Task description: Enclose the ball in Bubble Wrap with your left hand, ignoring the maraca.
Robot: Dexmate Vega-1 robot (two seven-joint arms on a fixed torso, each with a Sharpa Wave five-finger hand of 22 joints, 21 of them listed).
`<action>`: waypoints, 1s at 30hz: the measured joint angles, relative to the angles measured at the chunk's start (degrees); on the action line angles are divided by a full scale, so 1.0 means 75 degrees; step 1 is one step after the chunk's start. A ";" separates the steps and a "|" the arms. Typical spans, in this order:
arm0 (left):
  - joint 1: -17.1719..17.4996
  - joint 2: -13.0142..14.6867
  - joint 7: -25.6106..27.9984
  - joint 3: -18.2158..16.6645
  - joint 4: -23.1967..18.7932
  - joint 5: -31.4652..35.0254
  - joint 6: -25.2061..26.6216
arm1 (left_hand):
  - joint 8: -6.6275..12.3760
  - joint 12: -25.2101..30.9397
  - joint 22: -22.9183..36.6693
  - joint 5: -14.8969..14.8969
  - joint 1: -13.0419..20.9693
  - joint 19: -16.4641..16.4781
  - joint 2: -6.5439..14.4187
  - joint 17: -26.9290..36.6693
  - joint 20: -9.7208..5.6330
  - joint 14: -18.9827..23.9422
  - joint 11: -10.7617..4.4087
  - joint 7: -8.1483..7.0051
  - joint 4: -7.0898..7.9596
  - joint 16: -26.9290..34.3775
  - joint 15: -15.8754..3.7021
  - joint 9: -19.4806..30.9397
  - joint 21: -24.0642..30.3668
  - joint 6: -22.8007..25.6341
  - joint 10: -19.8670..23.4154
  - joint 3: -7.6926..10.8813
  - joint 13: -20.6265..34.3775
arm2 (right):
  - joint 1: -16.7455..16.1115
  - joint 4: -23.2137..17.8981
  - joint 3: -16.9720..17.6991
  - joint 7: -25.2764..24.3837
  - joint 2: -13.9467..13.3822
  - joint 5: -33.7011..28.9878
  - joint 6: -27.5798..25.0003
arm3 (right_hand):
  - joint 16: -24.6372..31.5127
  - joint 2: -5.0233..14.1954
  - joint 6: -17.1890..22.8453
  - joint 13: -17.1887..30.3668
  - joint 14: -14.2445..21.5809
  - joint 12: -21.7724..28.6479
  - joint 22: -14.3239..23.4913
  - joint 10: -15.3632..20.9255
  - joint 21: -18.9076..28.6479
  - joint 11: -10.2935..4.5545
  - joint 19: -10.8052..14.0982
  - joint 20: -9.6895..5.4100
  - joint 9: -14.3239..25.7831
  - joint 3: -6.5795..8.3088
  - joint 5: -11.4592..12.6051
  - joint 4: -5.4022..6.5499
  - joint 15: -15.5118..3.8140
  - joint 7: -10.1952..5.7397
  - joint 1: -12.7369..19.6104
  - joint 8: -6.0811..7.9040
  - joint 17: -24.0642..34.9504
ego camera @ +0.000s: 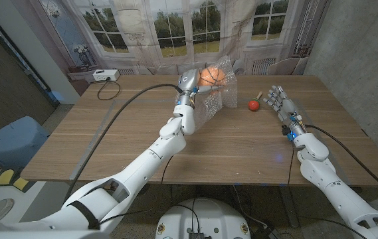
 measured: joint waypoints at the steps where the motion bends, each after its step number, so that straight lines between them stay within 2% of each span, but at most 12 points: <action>1: -0.0017 -0.0080 0.0044 -0.0088 0.0066 -0.0062 -0.0094 | 0.0000 -0.0024 0.0000 0.0000 0.0000 -0.0010 0.0000 0.0002 0.0010 0.0000 -0.0009 0.0000 0.0000 -0.0005 0.0000 0.0000 0.0020 0.0000 -0.0009 0.0000 0.0019 | 0.0000 0.0000 0.0000 0.0014 0.0000 0.0007 -0.0019 | 0.0000 0.0000 0.0026 0.0000 0.0013 0.0000 0.0000 0.0002 0.0000 0.0002 0.0000 0.0000 0.0000 0.0000 0.0000 0.0000 -0.0012 0.0026 0.0000 0.0017 0.0005; 3: -0.0039 -0.0180 0.0044 -0.0201 0.0146 -0.0062 -0.0094 | 0.0000 -0.0025 0.0000 -0.0001 0.0000 -0.0027 0.0000 0.0002 -0.0007 0.0000 -0.0023 0.0000 0.0000 -0.0005 0.0000 0.0000 0.0028 0.0000 -0.0023 0.0000 0.0039 | 0.0001 -0.0042 -0.0020 0.0076 -0.0048 0.0042 -0.0100 | 0.0000 0.0000 0.0027 0.0000 0.0013 0.0000 0.0000 0.0041 0.0000 0.0041 0.0000 0.0000 0.0000 0.0000 0.0000 0.0000 -0.0011 0.0027 0.0000 0.0050 0.0006; 6: -0.0060 -0.0369 0.0143 -0.0445 0.0269 -0.0657 -0.0858 | 0.0000 -0.0026 -0.0001 -0.0001 0.0000 -0.0046 0.0000 0.0025 -0.0010 0.0000 -0.0024 0.0000 0.0000 -0.0043 0.0001 0.0001 0.0067 0.0000 -0.0025 0.0000 0.0048 | 0.0001 -0.0042 -0.0020 0.0128 -0.0048 0.0053 -0.0182 | 0.0000 0.0031 0.0062 0.0000 0.0013 0.0000 0.0000 0.0041 -0.0032 0.0041 0.0000 0.0000 0.0000 0.0031 0.0000 -0.0031 -0.0011 0.0038 0.0031 0.0055 0.0006; 9: -0.0073 -0.0508 0.0127 -0.0617 0.0319 -0.0657 -0.0858 | -0.0001 -0.0031 -0.0001 -0.0002 0.0000 -0.0078 0.0000 0.0025 0.0024 0.0000 -0.0024 0.0000 0.0021 -0.0043 0.0001 0.0002 0.0094 0.0000 -0.0025 0.0021 0.0056 | 0.0019 -0.0061 -0.0043 0.0193 -0.0087 0.0063 -0.0277 | 0.0000 0.0032 0.0109 0.0000 0.0012 0.0000 0.0000 0.0041 -0.0032 0.0041 0.0000 0.0000 0.0000 0.0031 0.0000 -0.0031 -0.0012 0.0026 0.0030 0.0055 0.0005; 10: -0.0073 -0.0534 -0.0016 -0.0656 0.0328 -0.0994 -0.1290 | -0.0001 -0.0046 -0.0001 -0.0006 0.0000 -0.0078 0.0000 0.0025 0.0024 0.0000 -0.0024 0.0000 0.0021 -0.0043 0.0001 0.0002 0.0114 0.0000 -0.0025 0.0021 0.0062 | 0.0058 -0.0068 -0.0070 0.0205 -0.0117 0.0066 -0.0296 | 0.0000 0.0032 0.0109 0.0000 0.0027 0.0000 0.0000 0.0069 -0.0032 0.0013 0.0000 0.0000 0.0000 0.0031 0.0000 -0.0031 0.0003 0.0026 0.0030 0.0055 0.0006; 16: -0.0077 -0.0776 -0.0577 -0.1041 0.0350 -0.1750 -0.2092 | -0.0008 -0.0076 -0.0001 -0.0008 0.0000 -0.0175 0.0000 0.0039 0.0065 -0.0071 -0.0024 0.0000 0.0021 -0.0127 0.0014 0.0003 0.0188 0.0000 -0.0025 0.0021 0.0063 | 0.0180 -0.0017 -0.0144 0.0345 -0.0164 0.0088 -0.0460 | 0.0000 0.0032 0.0109 0.0000 0.0040 0.0000 -0.0001 0.0081 -0.0032 0.0001 0.0040 0.0041 0.0000 0.0031 -0.0060 -0.0031 0.0012 0.0026 0.0030 0.0055 0.0005; 19: -0.0053 -0.0904 -0.0577 -0.1239 0.0350 -0.1750 -0.2092 | -0.0016 -0.0082 -0.0001 -0.0020 0.0000 -0.0229 0.0000 0.0050 0.0064 -0.0074 -0.0024 0.0000 0.0021 -0.0131 0.0013 -0.0011 0.0202 0.0000 -0.0024 0.0021 0.0063 | 0.0268 -0.0017 -0.0144 0.0418 -0.0186 0.0091 -0.0562 | 0.0000 0.0032 0.0108 0.0000 0.0065 0.0000 -0.0001 0.0081 -0.0032 0.0001 0.0041 0.0041 0.0000 0.0031 -0.0060 -0.0031 -0.0012 0.0026 0.0030 0.0055 0.0005; 20: -0.0038 -0.0968 -0.1008 -0.1337 0.0343 -0.2203 -0.2439 | -0.0019 -0.0082 -0.0001 -0.0022 0.0000 -0.0229 0.0000 0.0061 0.0064 -0.0075 -0.0024 0.0000 0.0021 -0.0130 0.0013 -0.0014 0.0202 0.0000 -0.0024 0.0021 0.0063 | 0.0268 0.0039 -0.0195 0.0454 -0.0186 0.0090 -0.0612 | 0.0000 0.0032 0.0108 0.0000 0.0065 0.0000 -0.0001 0.0081 -0.0032 0.0000 0.0041 0.0041 0.0000 0.0031 -0.0060 -0.0031 -0.0012 0.0026 0.0029 0.0055 0.0005; 23: -0.0015 -0.1098 -0.1660 -0.1529 0.0315 -0.2782 -0.2833 | -0.0033 -0.0083 -0.0014 -0.0023 0.0000 -0.0229 0.0000 0.0062 0.0064 -0.0075 -0.0050 0.0000 0.0021 -0.0130 0.0014 -0.0013 0.0269 0.0000 -0.0051 0.0021 0.0063 | 0.0402 0.0128 -0.0270 0.0547 -0.0203 0.0090 -0.0722 | 0.0000 0.0032 0.0108 0.0000 0.0066 0.0000 -0.0001 0.0080 -0.0032 0.0000 0.0006 0.0075 0.0000 0.0031 -0.0060 -0.0031 -0.0012 0.0026 0.0029 0.0055 0.0004; 27: 0.0011 -0.1272 -0.1862 -0.1768 0.0282 -0.2938 -0.2934 | -0.0037 -0.0084 -0.0021 -0.0023 0.0000 -0.0274 0.0000 0.0062 0.0082 -0.0075 -0.0064 0.0000 0.0021 -0.0174 0.0014 -0.0005 0.0313 0.0000 -0.0064 0.0022 0.0064 | 0.0458 0.0169 -0.0296 0.0685 -0.0205 0.0093 -0.0859 | 0.0000 0.0031 0.0108 0.0000 0.0092 0.0000 0.0001 0.0080 -0.0031 0.0001 -0.0006 0.0087 0.0000 0.0031 -0.0060 -0.0031 0.0014 0.0026 0.0028 0.0055 0.0004; 28: 0.0012 -0.1285 -0.2279 -0.1786 0.0280 -0.3253 -0.3137 | -0.0037 -0.0085 -0.0021 -0.0024 0.0000 -0.0283 0.0000 0.0062 0.0092 -0.0076 -0.0064 0.0000 0.0021 -0.0184 0.0015 -0.0002 0.0313 0.0000 -0.0064 0.0022 0.0064 | 0.0560 0.0249 -0.0345 0.0697 -0.0206 0.0093 -0.0869 | 0.0000 0.0031 0.0108 0.0000 0.0092 0.0000 0.0005 0.0080 -0.0031 0.0000 0.0010 0.0102 0.0000 0.0031 -0.0060 -0.0030 0.0014 0.0026 0.0028 0.0055 0.0004; 30: 0.0021 -0.1393 -0.2473 -0.1930 0.0269 -0.3526 -0.3227 | -0.0037 -0.0088 -0.0021 -0.0024 0.0000 -0.0283 0.0000 0.0091 0.0092 -0.0075 -0.0064 0.0000 0.0021 -0.0184 0.0015 0.0004 0.0338 0.0000 -0.0064 0.0022 0.0064 | 0.0650 0.0293 -0.0369 0.0767 -0.0206 0.0096 -0.0945 | 0.0000 0.0030 0.0108 0.0000 0.0121 0.0000 0.0011 0.0082 -0.0030 0.0002 0.0041 0.0128 0.0000 0.0031 -0.0092 -0.0031 0.0043 0.0026 0.0027 0.0055 0.0016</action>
